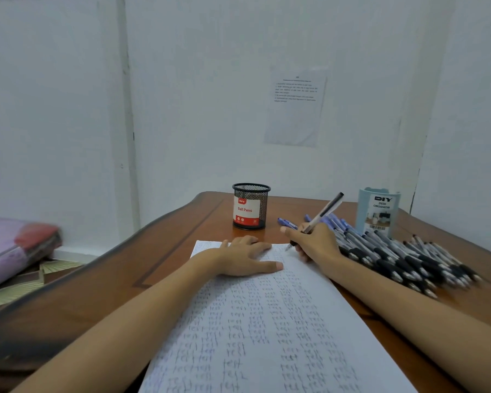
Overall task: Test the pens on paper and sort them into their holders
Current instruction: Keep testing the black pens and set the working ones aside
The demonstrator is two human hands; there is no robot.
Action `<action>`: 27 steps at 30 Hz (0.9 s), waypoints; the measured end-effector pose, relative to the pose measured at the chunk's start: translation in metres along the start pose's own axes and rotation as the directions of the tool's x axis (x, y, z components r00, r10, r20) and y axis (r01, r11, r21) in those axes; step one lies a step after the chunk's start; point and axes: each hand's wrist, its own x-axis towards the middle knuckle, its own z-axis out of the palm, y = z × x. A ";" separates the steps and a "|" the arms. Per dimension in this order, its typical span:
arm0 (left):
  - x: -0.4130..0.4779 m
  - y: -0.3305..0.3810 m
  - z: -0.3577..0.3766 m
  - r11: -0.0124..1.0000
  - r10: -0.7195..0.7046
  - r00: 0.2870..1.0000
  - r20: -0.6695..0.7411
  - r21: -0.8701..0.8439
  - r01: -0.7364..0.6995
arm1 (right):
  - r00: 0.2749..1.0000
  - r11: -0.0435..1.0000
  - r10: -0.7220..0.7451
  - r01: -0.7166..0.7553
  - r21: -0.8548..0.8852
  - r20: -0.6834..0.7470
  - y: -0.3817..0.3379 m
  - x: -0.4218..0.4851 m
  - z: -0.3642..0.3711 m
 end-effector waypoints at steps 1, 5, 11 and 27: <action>0.001 0.000 0.000 1.000 -0.002 1.000 0.001 0.000 0.002 | 1.000 1.000 0.003 -0.003 0.021 0.015 0.001 0.001 0.000; 0.002 -0.001 0.001 1.000 -0.003 1.000 0.011 -0.002 0.003 | 0.999 1.000 -0.005 0.004 0.015 0.049 0.001 0.001 0.002; 0.002 -0.001 0.001 1.000 -0.002 1.000 0.014 0.006 0.002 | 0.995 0.996 -0.078 0.081 -0.039 0.067 0.003 0.003 0.004; 0.001 -0.001 0.000 1.000 -0.003 1.000 0.012 0.007 0.003 | 0.991 0.982 -0.131 0.132 -0.135 0.014 0.006 0.007 0.006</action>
